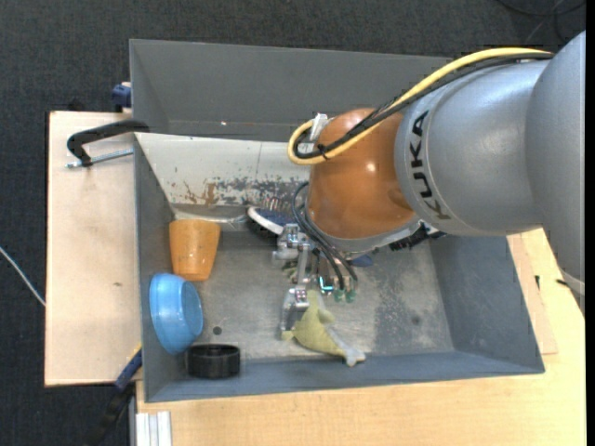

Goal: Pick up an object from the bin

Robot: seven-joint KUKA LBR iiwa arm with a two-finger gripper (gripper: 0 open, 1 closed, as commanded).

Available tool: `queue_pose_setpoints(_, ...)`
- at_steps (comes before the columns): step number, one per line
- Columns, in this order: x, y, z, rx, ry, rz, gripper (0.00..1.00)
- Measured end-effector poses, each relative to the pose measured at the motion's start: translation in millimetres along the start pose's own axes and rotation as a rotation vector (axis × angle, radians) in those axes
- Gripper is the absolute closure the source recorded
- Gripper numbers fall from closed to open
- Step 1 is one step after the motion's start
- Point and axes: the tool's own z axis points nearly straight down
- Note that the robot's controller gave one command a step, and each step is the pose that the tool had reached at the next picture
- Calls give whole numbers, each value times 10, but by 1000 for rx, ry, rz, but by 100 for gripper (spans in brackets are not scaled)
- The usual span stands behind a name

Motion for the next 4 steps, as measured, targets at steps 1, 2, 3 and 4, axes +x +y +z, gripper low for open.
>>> queue_pose_setpoints(1, 27, -694, 708, -2, -8, -360, 0)
queue_pose_setpoints(2, 233, -1017, 422, 3, -7, -432, 0)
queue_pose_setpoints(3, 205, -652, 433, 2, -12, -761, 0)
queue_pose_setpoints(4, 115, -735, 722, 6, -15, -1421, 0)
